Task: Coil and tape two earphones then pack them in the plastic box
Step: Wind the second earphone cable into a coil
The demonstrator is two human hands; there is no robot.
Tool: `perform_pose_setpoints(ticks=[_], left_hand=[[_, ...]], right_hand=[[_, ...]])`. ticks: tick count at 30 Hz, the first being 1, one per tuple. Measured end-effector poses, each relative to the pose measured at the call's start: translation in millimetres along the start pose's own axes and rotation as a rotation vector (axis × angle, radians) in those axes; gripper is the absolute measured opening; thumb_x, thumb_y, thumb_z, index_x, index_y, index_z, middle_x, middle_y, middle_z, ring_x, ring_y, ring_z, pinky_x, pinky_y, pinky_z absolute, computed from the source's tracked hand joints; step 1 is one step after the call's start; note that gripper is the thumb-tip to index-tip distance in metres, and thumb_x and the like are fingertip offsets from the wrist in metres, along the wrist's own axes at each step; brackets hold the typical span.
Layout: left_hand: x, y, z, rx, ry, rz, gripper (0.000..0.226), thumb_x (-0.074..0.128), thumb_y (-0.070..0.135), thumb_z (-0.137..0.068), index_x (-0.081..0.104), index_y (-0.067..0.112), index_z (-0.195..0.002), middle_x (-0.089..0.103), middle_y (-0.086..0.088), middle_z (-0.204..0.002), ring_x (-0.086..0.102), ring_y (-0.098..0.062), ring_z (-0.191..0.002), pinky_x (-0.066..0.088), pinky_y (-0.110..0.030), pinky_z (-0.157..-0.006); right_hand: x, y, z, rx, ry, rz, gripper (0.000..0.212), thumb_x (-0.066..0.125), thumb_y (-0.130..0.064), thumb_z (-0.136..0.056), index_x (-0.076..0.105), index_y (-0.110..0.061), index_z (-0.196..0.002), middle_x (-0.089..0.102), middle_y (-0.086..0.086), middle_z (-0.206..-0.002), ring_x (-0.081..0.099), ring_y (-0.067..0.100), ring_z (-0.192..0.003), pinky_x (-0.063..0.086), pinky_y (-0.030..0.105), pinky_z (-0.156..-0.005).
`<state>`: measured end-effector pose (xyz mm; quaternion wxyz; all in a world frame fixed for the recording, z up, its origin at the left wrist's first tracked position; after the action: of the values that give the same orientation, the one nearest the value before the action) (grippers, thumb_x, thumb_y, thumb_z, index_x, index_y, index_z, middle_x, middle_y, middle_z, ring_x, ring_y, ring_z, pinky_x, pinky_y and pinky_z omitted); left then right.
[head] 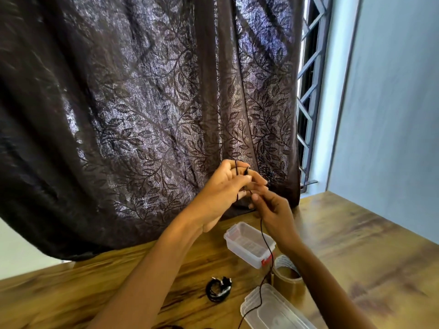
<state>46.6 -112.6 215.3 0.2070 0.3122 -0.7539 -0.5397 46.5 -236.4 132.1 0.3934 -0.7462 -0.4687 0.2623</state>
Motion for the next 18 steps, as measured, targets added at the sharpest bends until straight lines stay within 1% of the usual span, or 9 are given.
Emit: perform_pose_setpoints(ticks=[1,3,5,7,10,13,15,16,18], left_hand=[[-1,0,-1,0.006,0.005,0.017,0.017,0.035,0.002,-0.097,0.039,0.007,-0.112,0.065,-0.001,-0.091,0.067,-0.008,-0.081,0.052,-0.024,-0.083],[-3,0,-2,0.018,0.025,0.036,0.017,0.036,0.004,-0.097,0.041,0.006,-0.113,0.067,-0.001,-0.096,0.068,-0.009,-0.087,0.05,-0.021,-0.082],[-6,-1,-4,0.027,0.056,0.06,0.014,0.039,0.006,-0.097,0.043,0.007,-0.11,0.068,0.0,-0.105,0.066,-0.012,-0.099,0.046,-0.023,-0.091],[-11,-2,-6,0.034,0.089,0.071,0.011,0.041,0.008,-0.096,0.047,0.011,-0.105,0.067,0.003,-0.109,0.064,-0.012,-0.104,0.041,-0.026,-0.098],[-19,-5,-8,0.034,0.167,0.075,0.01,0.043,0.009,-0.095,0.05,0.013,-0.101,0.067,0.008,-0.106,0.064,-0.009,-0.101,0.044,-0.027,-0.099],[-27,-9,-7,0.022,0.219,0.107,0.011,0.044,0.008,-0.094,0.052,0.012,-0.101,0.067,0.006,-0.105,0.064,-0.012,-0.103,0.047,-0.03,-0.096],[-31,-12,-6,0.014,0.236,0.114,0.012,0.045,0.008,-0.094,0.053,0.012,-0.102,0.067,0.006,-0.105,0.063,-0.013,-0.104,0.048,-0.03,-0.096],[-33,-13,-6,0.011,0.245,0.113,0.013,0.045,0.009,-0.094,0.053,0.011,-0.103,0.067,0.006,-0.105,0.063,-0.012,-0.105,0.047,-0.029,-0.097],[-35,-15,-5,0.008,0.259,0.094,0.016,0.045,0.008,-0.094,0.052,0.01,-0.108,0.066,0.009,-0.105,0.062,-0.009,-0.105,0.045,-0.025,-0.096]], right_hand=[[2,4,4,0.027,-0.008,-0.007,0.026,0.048,-0.003,-0.093,0.065,-0.022,-0.092,0.06,-0.006,-0.066,0.053,0.001,-0.059,0.045,0.015,-0.054],[7,11,12,0.088,-0.04,-0.06,0.027,0.044,0.0,-0.094,0.063,-0.018,-0.1,0.059,-0.001,-0.071,0.054,0.005,-0.06,0.051,0.02,-0.059],[14,14,21,0.145,-0.068,-0.115,0.024,0.042,0.002,-0.094,0.06,-0.01,-0.105,0.057,0.003,-0.071,0.053,0.005,-0.057,0.051,0.019,-0.056],[17,16,29,0.17,-0.069,-0.092,0.017,0.044,-0.001,-0.094,0.056,-0.008,-0.103,0.058,0.007,-0.071,0.052,0.005,-0.052,0.048,0.018,-0.05],[17,15,38,0.132,-0.045,0.14,0.004,0.05,-0.01,-0.093,0.053,-0.013,-0.091,0.062,0.003,-0.069,0.055,0.002,-0.052,0.043,0.014,-0.049],[21,7,42,0.059,-0.088,0.381,0.008,0.055,-0.015,-0.092,0.056,-0.019,-0.085,0.061,-0.008,-0.067,0.056,-0.002,-0.06,0.043,0.011,-0.054],[23,-2,43,-0.035,-0.111,0.526,0.009,0.054,-0.014,-0.091,0.062,-0.019,-0.093,0.06,-0.012,-0.075,0.055,-0.003,-0.066,0.042,0.009,-0.058],[24,-7,43,-0.089,-0.118,0.587,0.014,0.054,-0.012,-0.091,0.065,-0.016,-0.1,0.058,-0.012,-0.082,0.053,-0.003,-0.07,0.041,0.008,-0.063],[26,-17,43,-0.188,-0.129,0.674,0.023,0.054,-0.009,-0.09,0.065,-0.011,-0.109,0.055,-0.008,-0.09,0.051,0.0,-0.076,0.044,0.012,-0.068]])
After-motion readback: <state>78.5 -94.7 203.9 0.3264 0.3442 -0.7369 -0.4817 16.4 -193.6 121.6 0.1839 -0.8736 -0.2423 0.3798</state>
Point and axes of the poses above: each hand's wrist, its own z-axis away from the middle knuckle, its own x-axis out of the palm, y = z × x, the point moved 5 cm from there along -z, towards the middle knuckle
